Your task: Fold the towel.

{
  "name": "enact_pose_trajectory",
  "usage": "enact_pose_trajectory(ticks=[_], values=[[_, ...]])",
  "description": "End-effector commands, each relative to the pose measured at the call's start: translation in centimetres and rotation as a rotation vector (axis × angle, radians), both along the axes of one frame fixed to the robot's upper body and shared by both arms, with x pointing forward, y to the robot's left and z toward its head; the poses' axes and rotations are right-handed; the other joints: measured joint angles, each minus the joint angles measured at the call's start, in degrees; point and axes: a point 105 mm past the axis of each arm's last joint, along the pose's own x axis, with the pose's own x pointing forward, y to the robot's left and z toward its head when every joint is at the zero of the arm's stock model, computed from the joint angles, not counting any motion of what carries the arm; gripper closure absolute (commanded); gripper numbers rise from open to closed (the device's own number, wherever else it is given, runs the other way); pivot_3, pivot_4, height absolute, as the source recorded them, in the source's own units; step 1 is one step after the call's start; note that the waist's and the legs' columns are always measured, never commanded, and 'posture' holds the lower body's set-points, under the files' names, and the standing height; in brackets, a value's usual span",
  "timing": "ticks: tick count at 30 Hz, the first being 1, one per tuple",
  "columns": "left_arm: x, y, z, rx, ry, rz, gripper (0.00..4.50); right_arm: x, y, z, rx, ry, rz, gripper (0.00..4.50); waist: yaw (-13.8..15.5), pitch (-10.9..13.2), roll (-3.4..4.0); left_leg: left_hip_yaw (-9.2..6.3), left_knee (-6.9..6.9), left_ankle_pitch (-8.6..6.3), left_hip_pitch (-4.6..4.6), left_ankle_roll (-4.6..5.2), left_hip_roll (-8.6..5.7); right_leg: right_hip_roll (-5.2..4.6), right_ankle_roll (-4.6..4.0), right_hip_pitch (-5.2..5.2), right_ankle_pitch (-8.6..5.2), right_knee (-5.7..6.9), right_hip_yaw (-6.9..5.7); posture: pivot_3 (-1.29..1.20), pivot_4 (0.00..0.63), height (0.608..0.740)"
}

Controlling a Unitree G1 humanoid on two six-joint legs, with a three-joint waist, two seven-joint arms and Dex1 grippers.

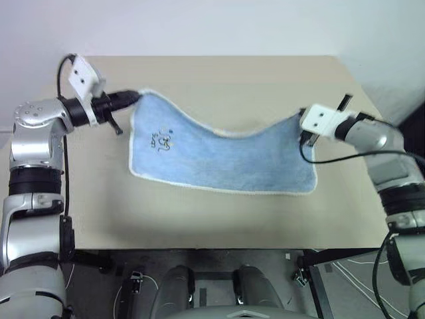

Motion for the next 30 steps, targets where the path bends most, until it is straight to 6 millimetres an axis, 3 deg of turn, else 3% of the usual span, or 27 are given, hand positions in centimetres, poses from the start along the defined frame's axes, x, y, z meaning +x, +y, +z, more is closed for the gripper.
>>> enact_pose_trajectory(ticks=[1,6,25,27,30], values=[[0.5,1.5,4.1,-0.111,-0.135,0.105,4.46,0.1,-1.0,3.9,0.008,-0.095,-0.013,4.5,0.0,0.0,-0.01,0.0,-0.01,0.0,0.0,0.0,0.0,-0.01,0.0,0.01,0.0,-0.04,0.0,0.0,0.15,0.74],[0.9,2.5,6.1,-0.187,-0.181,0.166,4.46,0.1,-1.6,5.7,0.004,-0.12,-0.016,4.5,0.0,0.0,-0.01,0.04,-0.1,0.0,-0.11,0.0,-0.06,-0.08,0.01,-0.08,-0.01,-0.14,-0.01,0.0,0.15,0.74],[1.1,2.6,6.1,-0.188,-0.185,0.167,4.46,0.2,-1.7,5.7,0.003,-0.12,-0.01,4.5,0.0,0.0,-0.01,0.06,-0.04,0.01,-0.61,-0.02,-0.06,-0.09,0.04,-0.59,0.01,-0.04,-0.01,0.0,0.15,0.74],[-0.2,5.1,3.8,-0.157,-0.112,0.173,4.46,-1.5,-2.1,7.6,0.099,-0.092,0.041,4.5,-0.1,0.0,0.05,0.06,-0.04,0.01,-0.61,-0.02,-0.06,-0.09,0.04,-0.6,0.01,-0.04,-0.01,0.0,0.15,0.74],[-0.9,5.6,2.5,-0.141,-0.071,0.159,4.46,-2.4,-1.9,8.0,0.142,-0.064,0.08,4.5,-0.6,0.1,0.22,0.09,-0.12,0.01,-0.65,-0.02,-0.06,-0.09,0.04,-0.65,0.01,-0.06,0.02,0.0,0.15,0.74]])
